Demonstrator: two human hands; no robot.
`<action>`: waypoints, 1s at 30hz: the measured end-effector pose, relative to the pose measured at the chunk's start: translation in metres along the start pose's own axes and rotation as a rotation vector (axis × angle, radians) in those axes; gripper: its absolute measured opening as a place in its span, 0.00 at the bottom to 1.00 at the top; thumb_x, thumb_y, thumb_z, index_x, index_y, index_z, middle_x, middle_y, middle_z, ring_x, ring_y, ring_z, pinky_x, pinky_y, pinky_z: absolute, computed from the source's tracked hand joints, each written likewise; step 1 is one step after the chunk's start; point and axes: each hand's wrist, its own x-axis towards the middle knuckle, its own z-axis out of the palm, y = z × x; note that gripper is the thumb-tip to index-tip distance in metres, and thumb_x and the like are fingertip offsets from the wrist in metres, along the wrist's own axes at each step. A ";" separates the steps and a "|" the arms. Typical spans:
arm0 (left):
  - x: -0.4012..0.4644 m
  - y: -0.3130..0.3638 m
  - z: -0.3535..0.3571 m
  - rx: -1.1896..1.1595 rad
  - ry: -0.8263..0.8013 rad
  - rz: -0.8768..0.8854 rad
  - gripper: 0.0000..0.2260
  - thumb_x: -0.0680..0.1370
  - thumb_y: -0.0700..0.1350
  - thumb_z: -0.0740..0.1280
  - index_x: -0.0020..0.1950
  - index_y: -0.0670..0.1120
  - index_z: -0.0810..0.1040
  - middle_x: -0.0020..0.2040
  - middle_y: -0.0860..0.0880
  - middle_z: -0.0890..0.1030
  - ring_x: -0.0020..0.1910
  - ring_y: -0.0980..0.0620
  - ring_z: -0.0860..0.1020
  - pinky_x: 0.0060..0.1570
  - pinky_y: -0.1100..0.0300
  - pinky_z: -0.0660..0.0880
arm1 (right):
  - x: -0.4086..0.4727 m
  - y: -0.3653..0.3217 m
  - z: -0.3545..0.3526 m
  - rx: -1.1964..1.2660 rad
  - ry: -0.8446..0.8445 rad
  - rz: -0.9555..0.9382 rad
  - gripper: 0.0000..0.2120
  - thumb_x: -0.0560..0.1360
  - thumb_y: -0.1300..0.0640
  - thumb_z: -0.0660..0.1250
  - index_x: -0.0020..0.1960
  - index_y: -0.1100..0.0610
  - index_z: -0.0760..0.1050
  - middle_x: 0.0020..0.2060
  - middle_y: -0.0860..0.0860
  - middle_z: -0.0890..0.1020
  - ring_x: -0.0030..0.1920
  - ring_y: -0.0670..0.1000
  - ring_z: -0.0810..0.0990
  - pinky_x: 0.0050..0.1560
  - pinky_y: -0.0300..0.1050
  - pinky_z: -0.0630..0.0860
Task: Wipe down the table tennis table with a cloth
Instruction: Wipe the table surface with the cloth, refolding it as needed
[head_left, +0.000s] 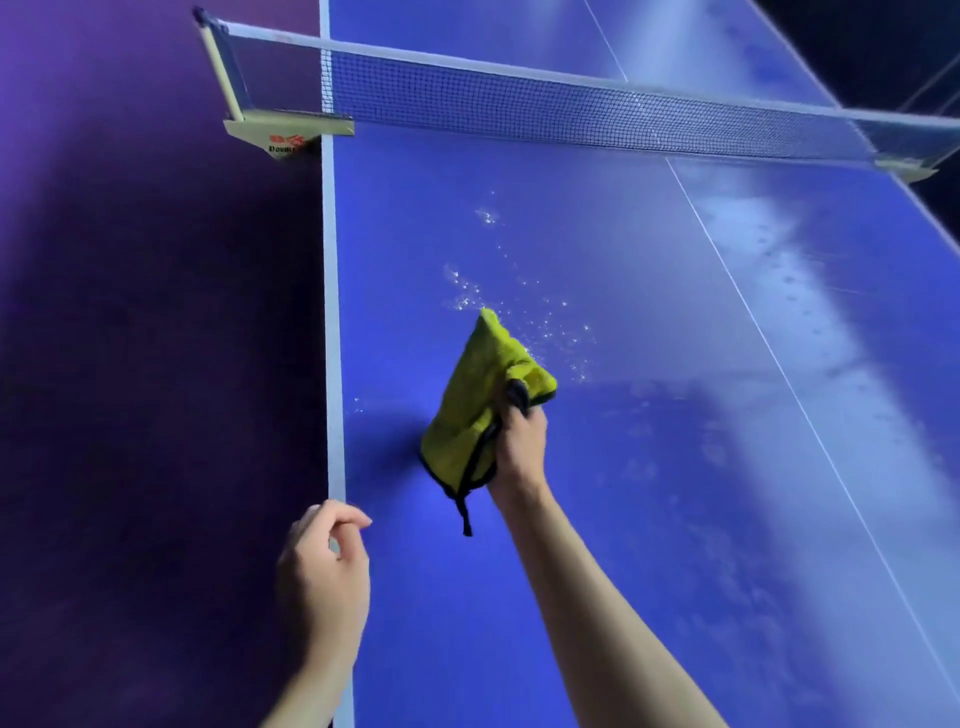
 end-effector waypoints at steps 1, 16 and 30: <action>-0.001 0.008 0.009 0.006 -0.037 0.046 0.16 0.74 0.30 0.63 0.38 0.51 0.77 0.39 0.56 0.80 0.40 0.50 0.77 0.36 0.55 0.72 | 0.010 -0.012 -0.025 -0.013 0.068 -0.048 0.06 0.74 0.57 0.64 0.43 0.54 0.79 0.40 0.49 0.80 0.44 0.50 0.76 0.46 0.47 0.76; -0.009 -0.021 0.035 0.104 -0.218 0.374 0.13 0.77 0.34 0.62 0.40 0.51 0.76 0.37 0.60 0.74 0.37 0.57 0.73 0.34 0.60 0.72 | 0.082 0.049 -0.076 -0.617 0.207 -0.240 0.25 0.64 0.71 0.58 0.55 0.55 0.80 0.47 0.53 0.86 0.47 0.55 0.83 0.51 0.51 0.79; -0.026 -0.106 0.000 0.345 -0.176 0.552 0.12 0.70 0.42 0.56 0.52 0.46 0.73 0.47 0.53 0.70 0.40 0.56 0.76 0.41 0.62 0.69 | -0.045 0.064 0.184 -0.059 -0.491 0.039 0.18 0.80 0.65 0.58 0.57 0.47 0.80 0.50 0.45 0.84 0.49 0.48 0.81 0.47 0.44 0.80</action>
